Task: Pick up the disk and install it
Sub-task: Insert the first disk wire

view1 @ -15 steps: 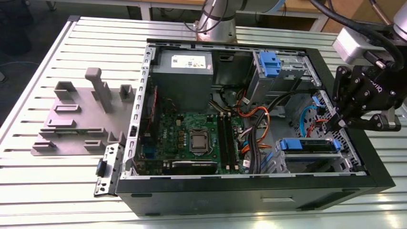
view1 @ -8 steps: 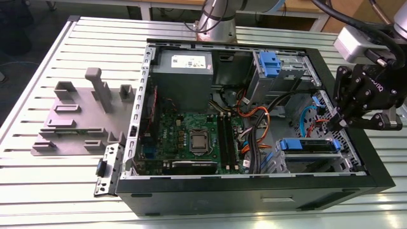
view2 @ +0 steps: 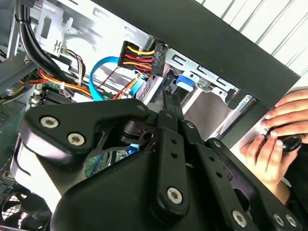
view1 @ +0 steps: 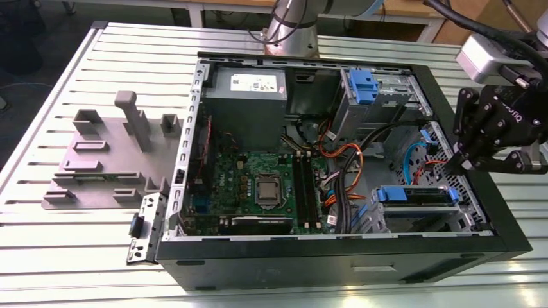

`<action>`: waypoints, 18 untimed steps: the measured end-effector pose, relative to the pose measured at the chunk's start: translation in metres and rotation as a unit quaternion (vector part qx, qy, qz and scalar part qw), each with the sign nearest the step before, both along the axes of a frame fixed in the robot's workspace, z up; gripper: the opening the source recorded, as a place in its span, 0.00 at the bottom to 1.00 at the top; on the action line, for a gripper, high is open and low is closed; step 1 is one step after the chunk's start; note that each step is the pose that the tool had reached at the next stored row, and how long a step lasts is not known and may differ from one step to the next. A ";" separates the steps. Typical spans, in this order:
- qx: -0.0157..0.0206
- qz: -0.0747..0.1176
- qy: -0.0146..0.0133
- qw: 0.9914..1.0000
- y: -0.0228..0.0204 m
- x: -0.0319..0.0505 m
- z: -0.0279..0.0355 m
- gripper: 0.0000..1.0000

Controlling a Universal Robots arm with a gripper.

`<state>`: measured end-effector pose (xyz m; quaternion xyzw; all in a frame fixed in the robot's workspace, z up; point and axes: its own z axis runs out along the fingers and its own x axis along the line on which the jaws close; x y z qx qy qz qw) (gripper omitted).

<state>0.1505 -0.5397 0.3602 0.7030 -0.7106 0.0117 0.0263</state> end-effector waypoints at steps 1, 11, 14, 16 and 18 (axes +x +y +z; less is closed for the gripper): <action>0.000 0.000 0.000 1.000 0.0000 0.0000 0.0000 0.11; -0.002 0.006 0.000 1.000 0.0004 0.0001 0.0001 0.24; -0.002 0.006 0.000 1.000 0.0020 0.0001 0.0001 0.24; -0.002 0.006 0.000 1.000 0.0037 0.0006 0.0001 0.24; -0.002 0.007 0.000 1.000 0.0051 0.0016 0.0001 0.24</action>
